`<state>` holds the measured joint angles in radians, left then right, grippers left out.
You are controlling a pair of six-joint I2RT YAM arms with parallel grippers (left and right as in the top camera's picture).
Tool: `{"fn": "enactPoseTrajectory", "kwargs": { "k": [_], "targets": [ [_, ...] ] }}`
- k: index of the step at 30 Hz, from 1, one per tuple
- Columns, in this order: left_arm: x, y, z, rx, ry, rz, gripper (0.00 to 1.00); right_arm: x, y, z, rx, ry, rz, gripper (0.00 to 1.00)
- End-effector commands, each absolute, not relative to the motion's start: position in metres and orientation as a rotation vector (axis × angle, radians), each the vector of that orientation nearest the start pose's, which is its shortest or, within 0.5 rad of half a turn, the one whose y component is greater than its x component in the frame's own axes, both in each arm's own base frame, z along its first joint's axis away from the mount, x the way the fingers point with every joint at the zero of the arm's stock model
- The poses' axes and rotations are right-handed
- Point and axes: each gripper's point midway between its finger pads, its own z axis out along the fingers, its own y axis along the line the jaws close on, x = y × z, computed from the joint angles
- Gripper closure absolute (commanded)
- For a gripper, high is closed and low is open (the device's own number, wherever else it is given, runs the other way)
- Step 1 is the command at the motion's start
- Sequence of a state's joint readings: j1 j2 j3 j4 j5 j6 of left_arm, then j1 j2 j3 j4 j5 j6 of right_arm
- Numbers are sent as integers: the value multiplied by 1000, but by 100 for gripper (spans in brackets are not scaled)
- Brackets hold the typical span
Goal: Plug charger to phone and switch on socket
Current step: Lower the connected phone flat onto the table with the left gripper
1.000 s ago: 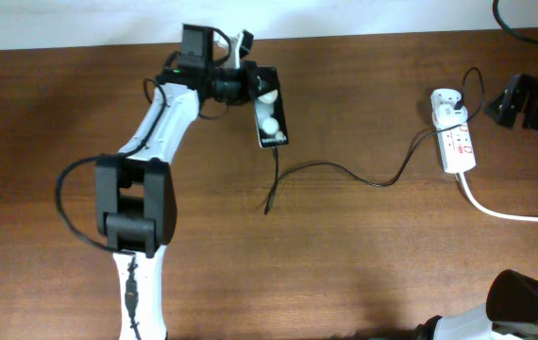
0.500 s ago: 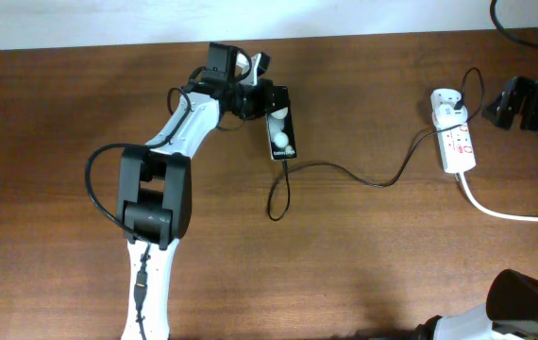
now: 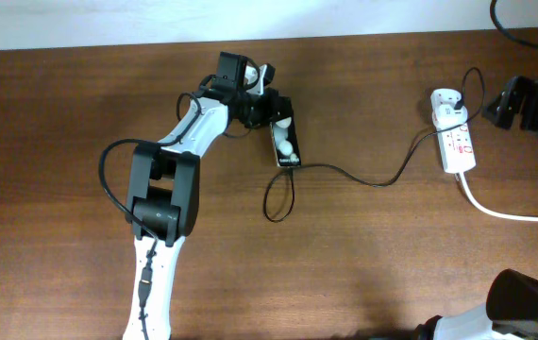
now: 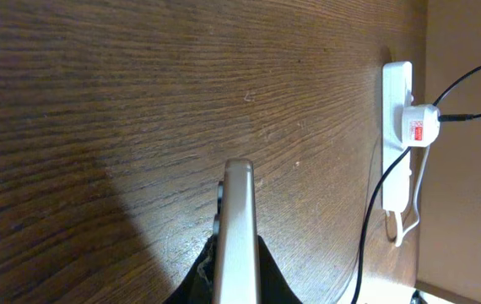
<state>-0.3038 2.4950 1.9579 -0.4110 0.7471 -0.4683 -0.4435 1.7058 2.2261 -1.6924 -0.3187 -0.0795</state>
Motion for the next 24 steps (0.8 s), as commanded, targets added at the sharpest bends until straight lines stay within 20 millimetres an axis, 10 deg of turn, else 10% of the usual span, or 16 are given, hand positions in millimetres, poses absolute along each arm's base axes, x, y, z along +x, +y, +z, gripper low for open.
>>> {"fn": "enactPoseTrajectory", "kwargs": {
  "k": [1,14,19,24],
  "targets": [
    [527,-288,33,123,2592,-1237,100,322,-91,328,391,2647,288,1],
    [513,-289,25,98,2667,-1232,65,322,-91,327,391,2649,289,1],
    [512,-289,24,95,2673,-1232,2,322,-91,327,391,2649,289,1],
    [508,-288,22,83,2695,-1230,1,322,-91,327,391,2649,289,1]
  ]
}}
